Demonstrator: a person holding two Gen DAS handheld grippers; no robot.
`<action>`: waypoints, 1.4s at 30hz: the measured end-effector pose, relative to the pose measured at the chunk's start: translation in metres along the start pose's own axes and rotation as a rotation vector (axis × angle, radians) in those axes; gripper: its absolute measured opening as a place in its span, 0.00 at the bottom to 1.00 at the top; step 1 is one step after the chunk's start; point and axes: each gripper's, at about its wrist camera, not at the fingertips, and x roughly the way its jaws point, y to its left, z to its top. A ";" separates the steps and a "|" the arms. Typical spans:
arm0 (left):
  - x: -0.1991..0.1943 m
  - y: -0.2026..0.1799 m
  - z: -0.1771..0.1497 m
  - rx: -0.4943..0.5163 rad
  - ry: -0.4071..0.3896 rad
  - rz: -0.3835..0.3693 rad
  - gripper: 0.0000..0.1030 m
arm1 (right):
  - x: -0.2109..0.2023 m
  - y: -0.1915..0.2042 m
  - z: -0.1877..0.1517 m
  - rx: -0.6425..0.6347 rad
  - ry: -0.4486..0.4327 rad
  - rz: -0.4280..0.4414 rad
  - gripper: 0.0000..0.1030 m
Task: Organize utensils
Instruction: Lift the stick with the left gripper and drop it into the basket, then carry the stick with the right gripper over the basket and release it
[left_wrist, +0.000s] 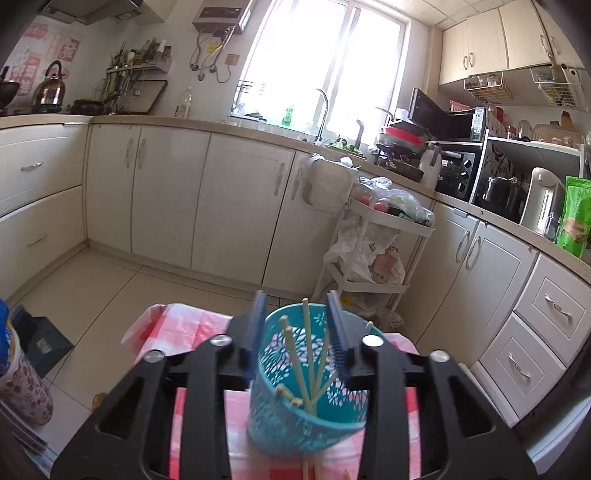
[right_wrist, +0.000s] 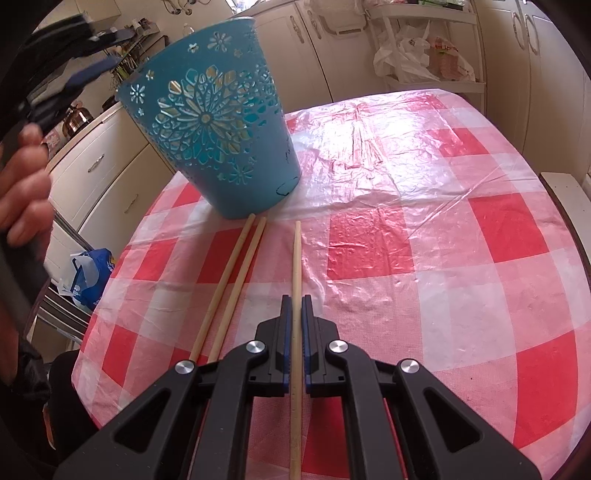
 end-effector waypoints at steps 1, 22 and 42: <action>-0.009 0.003 -0.002 0.001 -0.003 -0.001 0.38 | -0.003 -0.001 0.000 0.002 -0.016 0.002 0.06; -0.074 0.026 -0.019 -0.224 -0.012 -0.146 0.46 | -0.107 0.048 0.062 -0.013 -0.599 0.239 0.06; -0.063 0.020 0.014 -0.206 -0.106 -0.132 0.50 | -0.063 0.058 0.158 -0.051 -0.723 0.203 0.06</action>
